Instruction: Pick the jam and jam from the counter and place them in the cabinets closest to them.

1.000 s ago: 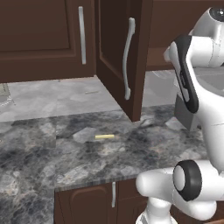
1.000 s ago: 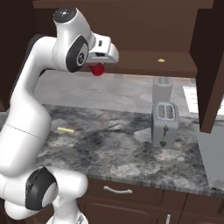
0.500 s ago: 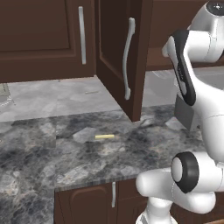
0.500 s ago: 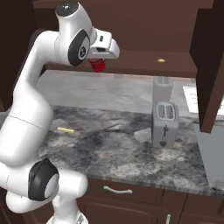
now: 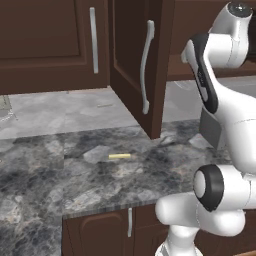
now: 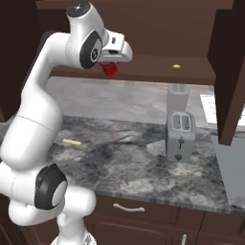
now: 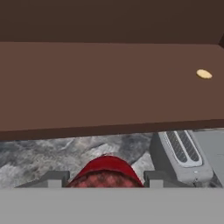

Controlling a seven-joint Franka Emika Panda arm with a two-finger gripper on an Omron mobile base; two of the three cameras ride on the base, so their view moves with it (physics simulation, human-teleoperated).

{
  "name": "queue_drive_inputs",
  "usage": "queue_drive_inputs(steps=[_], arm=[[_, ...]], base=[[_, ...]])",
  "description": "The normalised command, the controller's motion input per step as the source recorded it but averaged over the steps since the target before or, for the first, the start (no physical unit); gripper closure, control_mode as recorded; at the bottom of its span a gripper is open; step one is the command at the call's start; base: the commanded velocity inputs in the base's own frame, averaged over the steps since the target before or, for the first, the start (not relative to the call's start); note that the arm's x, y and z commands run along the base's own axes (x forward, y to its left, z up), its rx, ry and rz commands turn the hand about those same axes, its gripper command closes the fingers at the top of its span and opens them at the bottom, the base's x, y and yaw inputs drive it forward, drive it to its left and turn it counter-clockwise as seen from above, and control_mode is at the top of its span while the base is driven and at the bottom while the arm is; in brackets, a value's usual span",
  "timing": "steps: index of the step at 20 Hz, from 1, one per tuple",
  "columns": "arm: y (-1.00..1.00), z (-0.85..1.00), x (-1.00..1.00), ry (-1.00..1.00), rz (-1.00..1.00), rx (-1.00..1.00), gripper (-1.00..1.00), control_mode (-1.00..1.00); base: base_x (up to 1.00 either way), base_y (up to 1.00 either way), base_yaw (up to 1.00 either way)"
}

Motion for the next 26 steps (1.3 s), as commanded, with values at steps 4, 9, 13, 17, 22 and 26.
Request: queue_drive_inputs(steps=[4,9,13,17,22,26], arm=[[0.00,0.04,0.41,0.03,0.00,0.04,1.00,-1.00],[0.00,0.04,0.22,0.03,0.00,0.02,1.00,-1.00],[-0.02,0.03,0.06,0.07,0.00,0.01,1.00,-1.00],[-0.01,0.02,0.05,0.08,0.01,0.00,1.00,-1.00],[0.00,0.00,0.01,0.03,0.00,0.00,1.00,-1.00],[-0.03,-0.06,0.00,0.00,0.01,0.02,1.00,-1.00]], base=[[0.00,0.00,0.00],[0.00,0.00,0.00],[0.00,0.00,0.00],[0.00,0.00,0.00],[0.00,0.00,0.00],[0.00,0.00,0.00]])
